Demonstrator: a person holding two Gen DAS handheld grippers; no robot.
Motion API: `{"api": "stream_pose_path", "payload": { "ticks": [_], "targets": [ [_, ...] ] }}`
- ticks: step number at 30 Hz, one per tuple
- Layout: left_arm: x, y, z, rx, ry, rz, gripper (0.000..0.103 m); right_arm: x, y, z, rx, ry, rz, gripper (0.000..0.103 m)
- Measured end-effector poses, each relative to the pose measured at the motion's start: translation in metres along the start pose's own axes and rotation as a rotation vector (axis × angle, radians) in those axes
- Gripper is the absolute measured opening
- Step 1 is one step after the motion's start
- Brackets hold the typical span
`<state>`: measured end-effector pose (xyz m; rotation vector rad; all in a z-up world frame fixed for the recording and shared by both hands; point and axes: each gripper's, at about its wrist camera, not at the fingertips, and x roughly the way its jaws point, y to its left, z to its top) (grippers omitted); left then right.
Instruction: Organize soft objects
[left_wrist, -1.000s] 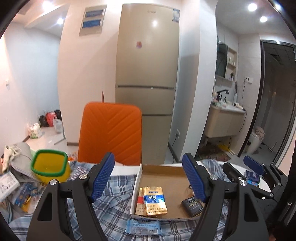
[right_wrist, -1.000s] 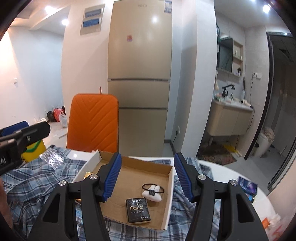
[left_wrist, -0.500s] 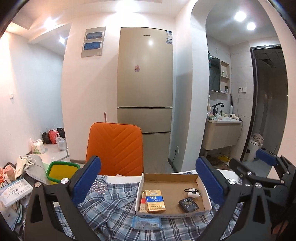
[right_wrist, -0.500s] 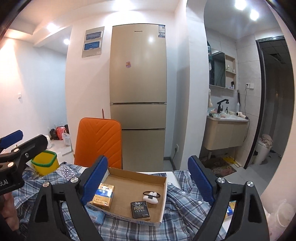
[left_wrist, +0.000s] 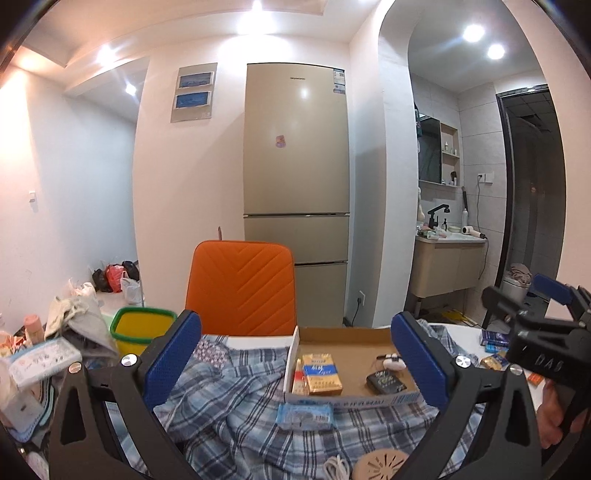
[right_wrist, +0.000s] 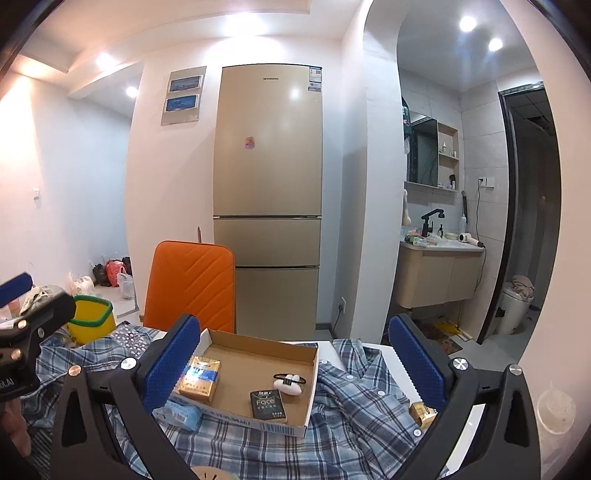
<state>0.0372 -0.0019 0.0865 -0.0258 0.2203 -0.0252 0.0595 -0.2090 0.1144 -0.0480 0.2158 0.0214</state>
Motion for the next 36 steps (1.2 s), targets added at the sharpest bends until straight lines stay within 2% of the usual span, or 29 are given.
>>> {"api": "stream_pose_path", "payload": {
  "ticks": [5,12,18,23,28,30,33,36],
  "targets": [
    [-0.002,0.006,-0.028,-0.003,0.057,-0.007,0.102,-0.009,-0.002,-0.022,0.012,-0.004,0.014,0.103],
    [-0.008,0.007,-0.063,0.008,0.075,-0.004,0.102,-0.02,0.0,-0.048,0.023,-0.02,0.033,0.103],
    [-0.01,0.01,-0.08,0.004,0.034,0.005,0.102,-0.019,0.009,-0.073,-0.01,0.002,0.031,0.103],
    [-0.01,0.005,-0.096,0.031,0.017,0.015,0.102,-0.023,0.012,-0.091,-0.023,-0.021,0.031,0.103],
    [-0.018,0.009,-0.097,0.008,-0.017,0.028,0.102,-0.025,0.009,-0.099,-0.011,-0.017,0.013,0.103],
    [-0.021,0.011,-0.097,0.001,-0.031,0.04,0.102,-0.03,0.006,-0.101,-0.002,-0.027,-0.015,0.103],
    [-0.023,0.011,-0.098,0.009,-0.033,-0.014,0.102,-0.038,0.005,-0.105,0.007,-0.051,-0.062,0.103],
    [-0.028,0.013,-0.097,0.0,-0.062,0.035,0.102,-0.051,0.007,-0.106,-0.006,-0.113,-0.058,0.103]
  ]
}}
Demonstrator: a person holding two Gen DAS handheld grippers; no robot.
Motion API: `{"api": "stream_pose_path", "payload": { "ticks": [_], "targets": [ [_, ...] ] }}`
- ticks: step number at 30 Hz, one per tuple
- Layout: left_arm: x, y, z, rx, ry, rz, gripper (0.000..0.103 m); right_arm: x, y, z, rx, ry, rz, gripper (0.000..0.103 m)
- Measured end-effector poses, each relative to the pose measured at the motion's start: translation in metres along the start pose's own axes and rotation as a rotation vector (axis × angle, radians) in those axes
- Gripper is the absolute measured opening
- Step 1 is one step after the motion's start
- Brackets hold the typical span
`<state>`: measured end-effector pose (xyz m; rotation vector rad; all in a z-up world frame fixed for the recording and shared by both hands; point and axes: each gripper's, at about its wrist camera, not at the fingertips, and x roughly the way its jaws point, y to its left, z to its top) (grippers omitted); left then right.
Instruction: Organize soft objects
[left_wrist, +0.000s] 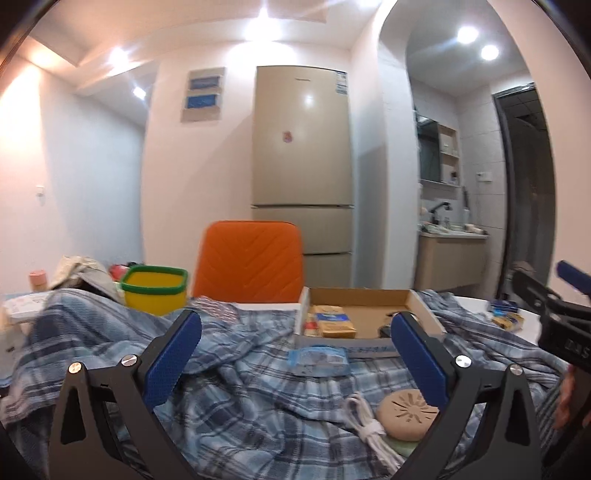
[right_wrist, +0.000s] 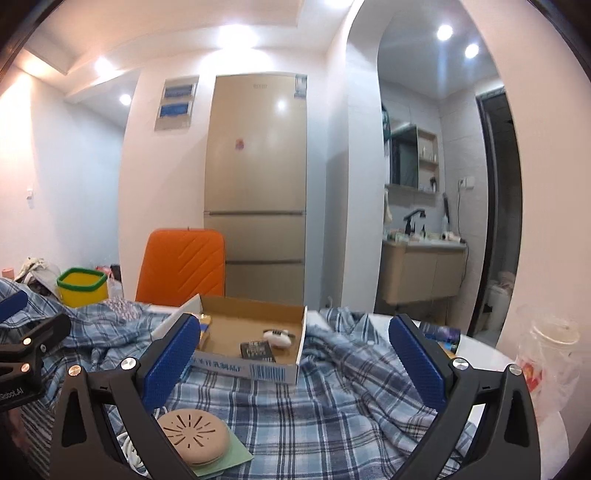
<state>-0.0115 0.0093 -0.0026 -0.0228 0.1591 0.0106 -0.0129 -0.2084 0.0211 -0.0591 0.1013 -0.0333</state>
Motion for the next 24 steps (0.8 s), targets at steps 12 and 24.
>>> {"api": "stream_pose_path", "payload": {
  "ticks": [12,24],
  "targets": [
    [-0.004,0.005,-0.001,-0.011,-0.013,0.035,0.102,-0.019,0.019,-0.002,-0.091,-0.085,-0.003,0.103],
    [-0.004,0.006,-0.001,-0.028,-0.009,0.012,0.102,-0.007,0.009,-0.001,-0.049,-0.021,0.032,0.103]
  ]
}}
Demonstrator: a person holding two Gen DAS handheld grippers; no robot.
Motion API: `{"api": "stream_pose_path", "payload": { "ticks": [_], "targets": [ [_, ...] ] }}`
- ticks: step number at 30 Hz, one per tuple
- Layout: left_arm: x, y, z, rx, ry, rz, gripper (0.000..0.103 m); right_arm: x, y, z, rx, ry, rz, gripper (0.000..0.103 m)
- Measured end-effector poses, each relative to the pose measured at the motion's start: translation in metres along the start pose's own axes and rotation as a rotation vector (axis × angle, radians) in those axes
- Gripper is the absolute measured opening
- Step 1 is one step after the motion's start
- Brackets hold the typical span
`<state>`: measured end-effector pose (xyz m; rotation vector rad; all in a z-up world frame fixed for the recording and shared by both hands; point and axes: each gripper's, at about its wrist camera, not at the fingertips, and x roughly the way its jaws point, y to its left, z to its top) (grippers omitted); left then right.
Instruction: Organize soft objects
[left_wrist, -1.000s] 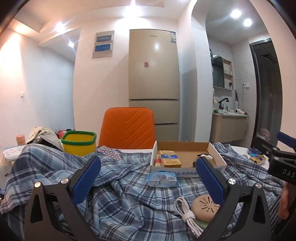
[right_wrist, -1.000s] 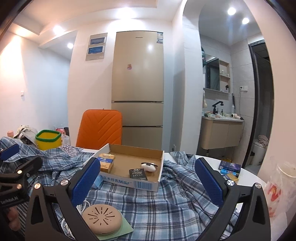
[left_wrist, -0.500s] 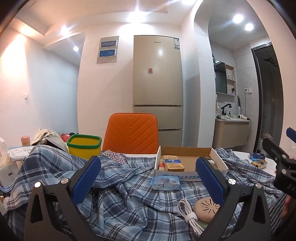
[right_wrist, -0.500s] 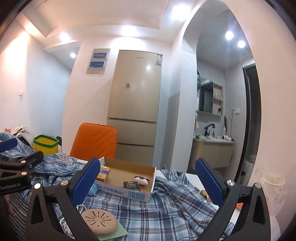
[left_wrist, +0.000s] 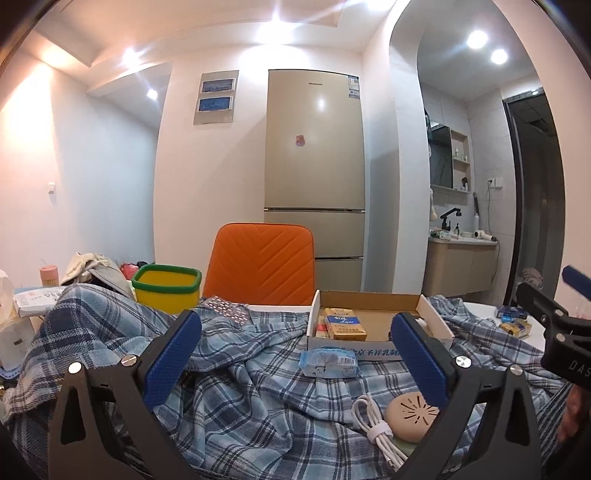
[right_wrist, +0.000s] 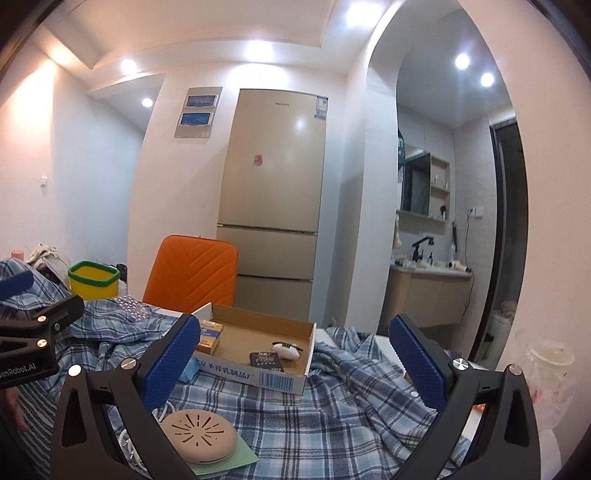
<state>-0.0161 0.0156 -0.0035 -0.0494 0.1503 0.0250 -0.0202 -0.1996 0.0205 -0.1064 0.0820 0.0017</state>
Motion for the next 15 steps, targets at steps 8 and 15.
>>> {"api": "stream_pose_path", "payload": {
  "ticks": [8,15],
  "targets": [
    [0.0057,-0.0026,-0.0019,0.009,0.025,0.002,0.102,0.0047,0.0008,-0.0031,-0.001,0.022,0.005,0.103],
    [0.0073,-0.0041,-0.0031,0.018,0.042,0.022,0.102,0.0042,0.0021,-0.0044,0.0,0.026,0.036,0.103]
  ]
}}
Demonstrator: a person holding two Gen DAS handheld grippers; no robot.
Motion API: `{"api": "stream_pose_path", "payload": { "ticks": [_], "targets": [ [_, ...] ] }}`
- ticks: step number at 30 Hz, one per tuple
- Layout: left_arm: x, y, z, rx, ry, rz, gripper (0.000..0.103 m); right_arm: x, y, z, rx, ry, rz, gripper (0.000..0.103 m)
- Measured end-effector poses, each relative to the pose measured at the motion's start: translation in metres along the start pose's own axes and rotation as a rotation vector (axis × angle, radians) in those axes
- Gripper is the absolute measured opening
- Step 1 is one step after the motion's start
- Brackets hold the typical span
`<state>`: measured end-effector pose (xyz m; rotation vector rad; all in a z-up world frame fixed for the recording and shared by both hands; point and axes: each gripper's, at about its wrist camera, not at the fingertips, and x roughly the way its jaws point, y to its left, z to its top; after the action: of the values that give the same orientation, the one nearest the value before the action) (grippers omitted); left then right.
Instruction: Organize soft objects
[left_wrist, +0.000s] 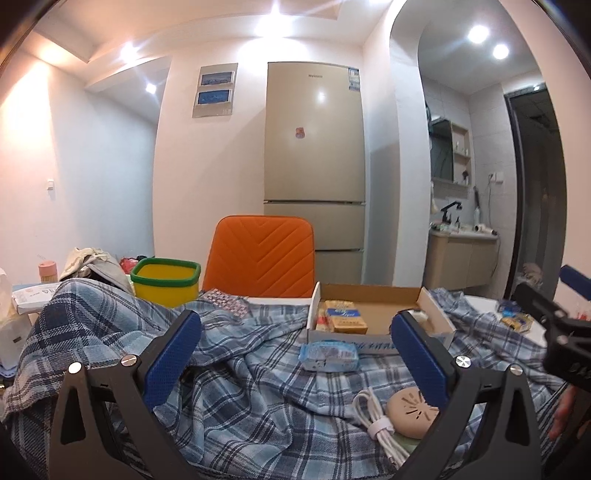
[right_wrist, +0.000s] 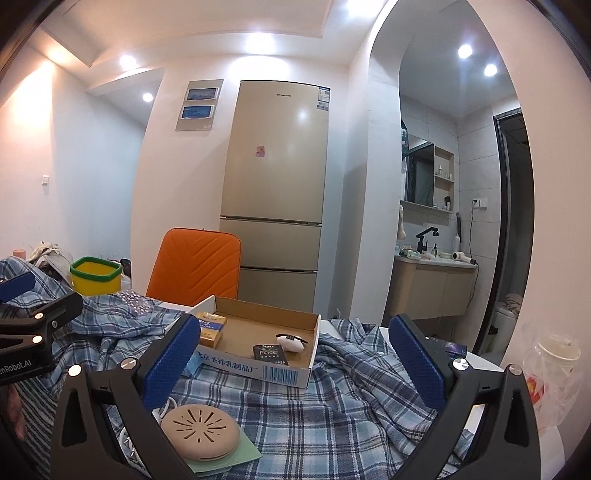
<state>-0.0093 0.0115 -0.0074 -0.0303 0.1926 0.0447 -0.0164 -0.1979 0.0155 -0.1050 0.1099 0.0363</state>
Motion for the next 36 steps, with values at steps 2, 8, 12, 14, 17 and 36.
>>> {"api": "stream_pose_path", "payload": {
  "ticks": [2,8,12,14,17,36],
  "targets": [
    [0.001,-0.001,0.0,0.004,0.005,-0.005,0.102,0.0,-0.003,0.001,0.012,0.0,0.023,0.103],
    [0.007,0.005,-0.001,-0.031,0.032,-0.045,0.102,0.006,-0.003,0.001,0.014,0.035,0.052,0.103],
    [0.014,0.007,0.005,-0.036,0.091,-0.043,0.102,0.021,-0.003,0.004,0.026,0.128,0.114,0.103],
    [0.015,0.008,0.008,-0.038,0.117,-0.05,0.102,0.027,-0.009,0.008,0.068,0.166,0.128,0.103],
    [0.017,0.013,0.012,-0.077,0.162,-0.062,0.102,0.034,-0.017,0.013,0.108,0.228,0.144,0.103],
    [0.031,-0.002,-0.008,-0.171,0.581,-0.254,0.072,0.058,0.001,-0.006,0.013,0.511,0.319,0.095]
  ]
}}
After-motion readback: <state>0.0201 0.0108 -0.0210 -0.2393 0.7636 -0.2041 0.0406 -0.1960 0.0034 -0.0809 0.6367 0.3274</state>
